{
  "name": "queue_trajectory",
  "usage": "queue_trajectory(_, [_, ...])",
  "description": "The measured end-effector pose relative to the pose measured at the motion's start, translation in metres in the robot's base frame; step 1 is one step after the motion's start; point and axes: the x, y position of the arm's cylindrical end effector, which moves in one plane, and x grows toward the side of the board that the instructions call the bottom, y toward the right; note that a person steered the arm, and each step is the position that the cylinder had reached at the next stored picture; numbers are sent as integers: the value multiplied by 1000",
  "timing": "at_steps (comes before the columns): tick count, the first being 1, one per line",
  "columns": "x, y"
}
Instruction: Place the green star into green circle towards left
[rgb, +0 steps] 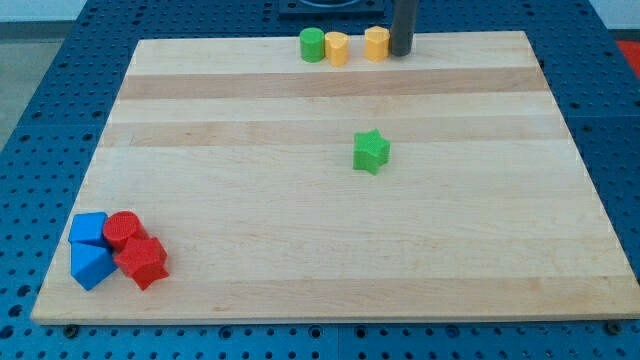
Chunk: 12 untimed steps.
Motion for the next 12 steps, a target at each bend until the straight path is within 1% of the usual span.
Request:
queue_trajectory(1, [0,-11])
queue_trajectory(2, [16,17])
queue_trajectory(3, [59,111])
queue_trajectory(4, [135,156])
queue_trajectory(5, [198,145])
queue_trajectory(6, [214,97])
queue_trajectory(7, [211,34])
queue_trajectory(9, [170,-79])
queue_trajectory(10, [172,-94])
queue_trajectory(11, [185,-33])
queue_trajectory(12, [231,-1])
